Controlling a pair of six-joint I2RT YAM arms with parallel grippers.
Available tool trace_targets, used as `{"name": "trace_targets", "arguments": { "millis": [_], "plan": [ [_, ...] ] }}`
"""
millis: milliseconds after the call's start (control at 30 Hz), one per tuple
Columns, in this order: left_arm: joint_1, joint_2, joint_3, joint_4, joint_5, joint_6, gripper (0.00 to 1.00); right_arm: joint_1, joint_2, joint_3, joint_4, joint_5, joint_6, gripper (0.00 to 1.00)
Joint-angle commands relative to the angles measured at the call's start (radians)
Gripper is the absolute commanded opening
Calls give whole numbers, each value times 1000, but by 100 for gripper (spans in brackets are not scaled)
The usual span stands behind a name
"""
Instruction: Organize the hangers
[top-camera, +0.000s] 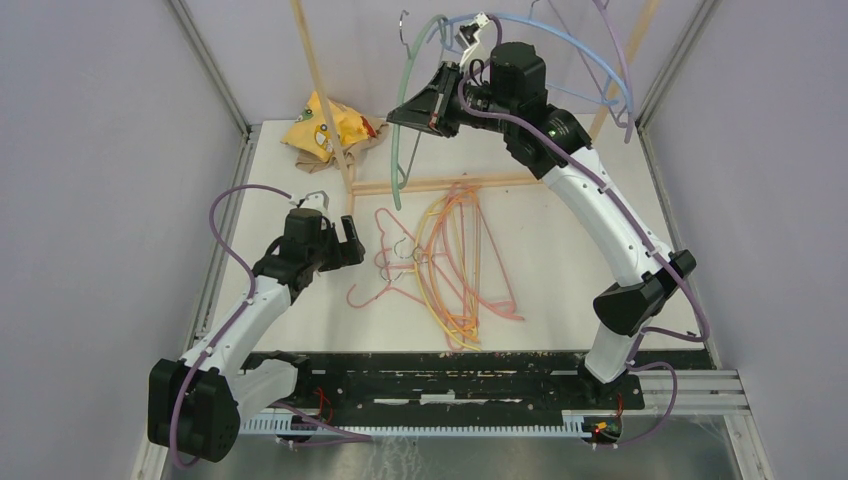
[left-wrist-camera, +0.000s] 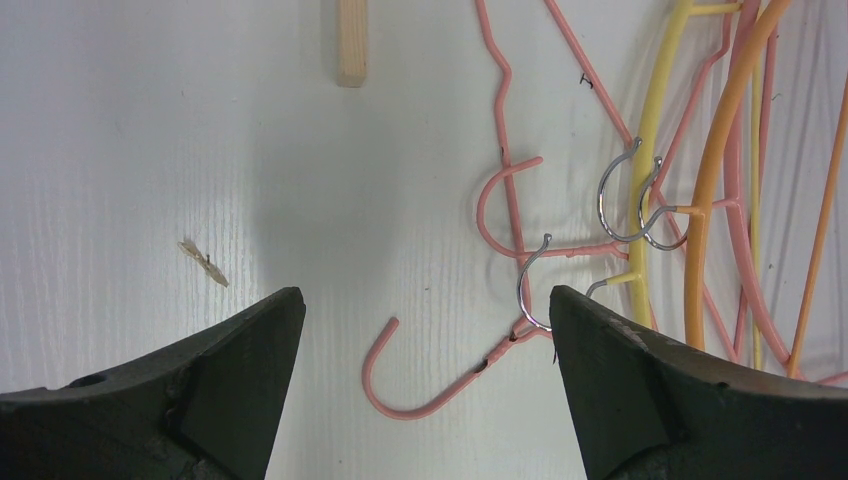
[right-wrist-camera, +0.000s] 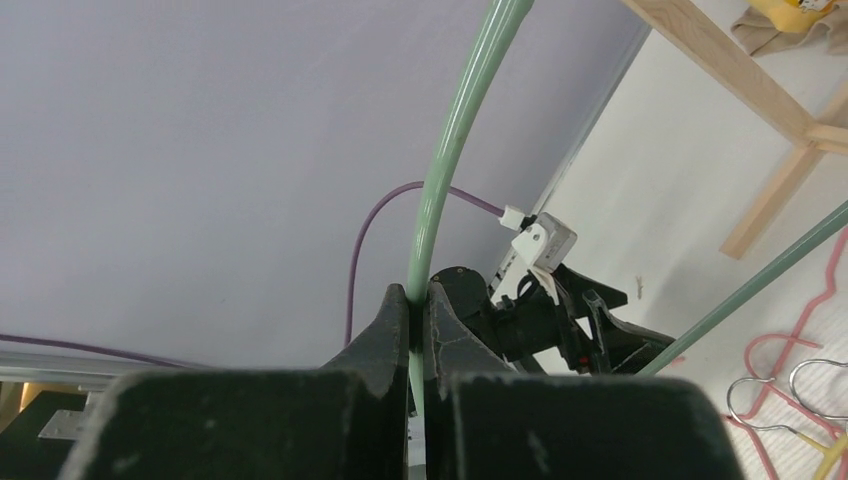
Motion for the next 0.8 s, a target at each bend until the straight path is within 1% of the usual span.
{"name": "trace_targets", "arguments": {
  "millis": [0, 167, 300, 367, 433, 567, 767],
  "plan": [
    [-5, -2, 1, 28, -6, -2, 99, -4, -20, 58, -17, 24, -82, 1],
    [-5, -13, 1, 24, -16, -1, 99, -37, -61, -19, 3, 70, -96, 1],
    [-5, -13, 0, 26, -19, -2, 99, -74, -78, -53, 21, 53, -126, 1],
    [-5, -12, 1, 26, -21, -2, 99, -93, -77, -53, 27, 23, -158, 1],
    [-5, -10, 2, 26, -25, -2, 99, -115, -66, -38, 39, -49, -176, 1],
    [-5, -9, 1, 33, -30, -1, 99, -144, -33, 8, 73, -164, -170, 1],
    [-4, 0, 2, 38, -32, -2, 99, -150, 2, 65, 118, -249, -146, 1]
  ]
}}
